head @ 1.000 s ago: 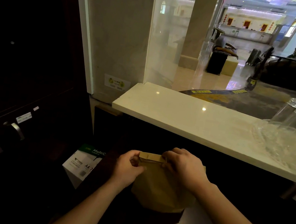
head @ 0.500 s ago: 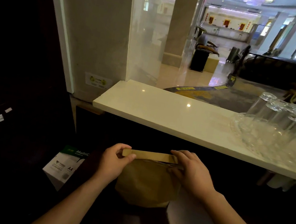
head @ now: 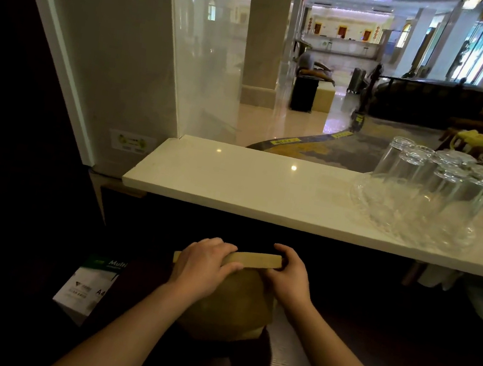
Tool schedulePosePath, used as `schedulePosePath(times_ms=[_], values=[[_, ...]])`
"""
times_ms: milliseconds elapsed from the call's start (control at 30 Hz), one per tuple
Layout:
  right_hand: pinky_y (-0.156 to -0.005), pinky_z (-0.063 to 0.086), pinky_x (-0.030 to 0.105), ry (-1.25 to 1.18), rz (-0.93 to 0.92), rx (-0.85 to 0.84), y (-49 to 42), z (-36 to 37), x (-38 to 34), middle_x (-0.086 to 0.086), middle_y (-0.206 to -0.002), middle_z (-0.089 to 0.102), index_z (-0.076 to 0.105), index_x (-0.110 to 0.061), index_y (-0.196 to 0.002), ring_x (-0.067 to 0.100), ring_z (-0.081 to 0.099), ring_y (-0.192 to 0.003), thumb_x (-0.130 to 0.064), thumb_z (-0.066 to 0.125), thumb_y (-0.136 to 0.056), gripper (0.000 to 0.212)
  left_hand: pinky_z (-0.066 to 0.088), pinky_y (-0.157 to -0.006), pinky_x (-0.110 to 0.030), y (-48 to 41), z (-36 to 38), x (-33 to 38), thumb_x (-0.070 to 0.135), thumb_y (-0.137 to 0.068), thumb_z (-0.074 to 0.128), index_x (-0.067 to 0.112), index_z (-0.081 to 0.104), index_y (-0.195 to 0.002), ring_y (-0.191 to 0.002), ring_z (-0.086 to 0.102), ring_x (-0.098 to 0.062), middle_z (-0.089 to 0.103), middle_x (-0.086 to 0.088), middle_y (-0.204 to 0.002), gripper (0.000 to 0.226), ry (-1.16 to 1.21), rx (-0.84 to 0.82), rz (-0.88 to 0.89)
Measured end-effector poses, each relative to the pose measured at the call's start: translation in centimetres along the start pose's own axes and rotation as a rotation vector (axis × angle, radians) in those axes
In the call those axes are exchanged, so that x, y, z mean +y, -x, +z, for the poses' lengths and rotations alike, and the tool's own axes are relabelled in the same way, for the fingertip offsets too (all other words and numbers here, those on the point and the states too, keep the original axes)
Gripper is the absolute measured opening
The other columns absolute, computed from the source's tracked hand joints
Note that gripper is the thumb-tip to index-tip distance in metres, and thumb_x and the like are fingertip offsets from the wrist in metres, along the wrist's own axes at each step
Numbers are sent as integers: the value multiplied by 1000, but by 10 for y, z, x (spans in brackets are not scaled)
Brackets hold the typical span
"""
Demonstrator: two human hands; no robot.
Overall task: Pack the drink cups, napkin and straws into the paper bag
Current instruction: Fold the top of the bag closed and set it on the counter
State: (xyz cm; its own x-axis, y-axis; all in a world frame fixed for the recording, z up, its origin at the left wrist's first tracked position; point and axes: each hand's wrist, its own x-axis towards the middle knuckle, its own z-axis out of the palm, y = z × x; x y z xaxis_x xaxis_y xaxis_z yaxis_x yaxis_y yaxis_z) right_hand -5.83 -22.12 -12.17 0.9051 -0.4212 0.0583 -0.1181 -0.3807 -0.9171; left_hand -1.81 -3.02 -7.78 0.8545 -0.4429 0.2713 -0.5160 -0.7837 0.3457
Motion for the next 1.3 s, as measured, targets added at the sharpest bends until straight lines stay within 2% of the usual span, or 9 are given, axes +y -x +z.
schedulePosePath(times_ms=[167, 333, 433, 533, 633, 733, 933, 1133, 1300], values=[[-79, 55, 26, 54, -78, 17, 8, -13, 6, -13, -95, 63, 56, -24, -129, 3, 61, -90, -27, 80, -77, 58, 40, -75, -27, -1, 0, -4, 47, -93, 58, 35, 63, -116, -93, 54, -9, 60, 13, -101, 26, -19, -3, 2], [-82, 53, 18, -45, -135, -43, 15, -24, 9, -13, -104, 65, 57, -30, -129, -4, 60, -97, -23, 79, -77, 57, 42, -73, -27, -3, 3, -2, 46, -92, 60, 37, 62, -108, -91, 55, -8, 60, 15, -98, 18, -45, -7, -7], [-81, 46, 12, 161, -225, -39, 11, -25, 0, -22, -103, 61, 57, -34, -127, -6, 57, -94, -31, 73, -84, 47, 45, -75, -28, -5, 5, 1, 45, -92, 60, 36, 63, -105, -91, 56, -9, 61, 15, -97, 16, -56, -3, -1], [-78, 47, 20, 412, -330, -13, 4, -28, -8, -18, -97, 63, 68, -31, -111, 2, 55, -92, -31, 68, -88, 23, 44, -74, -28, -6, 7, 4, 44, -92, 60, 35, 64, -105, -93, 57, -10, 63, 14, -98, 16, -81, 12, 4], [-67, 36, 16, 576, -406, -17, -1, -29, -12, -16, -91, 64, 69, -31, -96, 5, 51, -87, -30, 65, -89, 8, 43, -73, -26, -7, 9, 5, 41, -94, 60, 32, 64, -100, -92, 59, -11, 63, 12, -96, 12, -104, 7, -6], [-68, 37, 21, 626, -428, -11, -4, -29, -15, -13, -92, 66, 69, -29, -96, 3, 44, -84, -31, 63, -90, 8, 39, -72, -26, -10, 9, 5, 38, -94, 61, 29, 62, -94, -89, 58, -11, 63, 10, -93, 9, -104, -15, -3], [-74, 46, 24, 718, -502, -84, -4, -31, -15, -10, -98, 65, 69, -27, -105, 10, 54, -92, -33, 67, -88, 18, 44, -75, -27, -12, 11, 10, 41, -95, 58, 34, 64, -113, -97, 59, -13, 64, 10, -104, 20, -105, -34, 49], [-71, 45, 24, 770, -508, -119, -10, -31, -19, -10, -93, 66, 70, -27, -94, 12, 55, -92, -33, 67, -86, 10, 42, -72, -26, -13, 15, 19, 41, -98, 53, 28, 66, -100, -92, 59, -14, 62, 7, -96, 18, -161, -45, 63], [-69, 48, 28, 807, -575, -172, -12, -32, -24, -11, -94, 67, 73, -29, -97, 13, 55, -90, -39, 64, -87, 17, 47, -78, -30, -13, 16, 31, 34, -98, 55, 29, 63, -117, -99, 57, -17, 61, 5, -106, 21, -130, -28, 132]])
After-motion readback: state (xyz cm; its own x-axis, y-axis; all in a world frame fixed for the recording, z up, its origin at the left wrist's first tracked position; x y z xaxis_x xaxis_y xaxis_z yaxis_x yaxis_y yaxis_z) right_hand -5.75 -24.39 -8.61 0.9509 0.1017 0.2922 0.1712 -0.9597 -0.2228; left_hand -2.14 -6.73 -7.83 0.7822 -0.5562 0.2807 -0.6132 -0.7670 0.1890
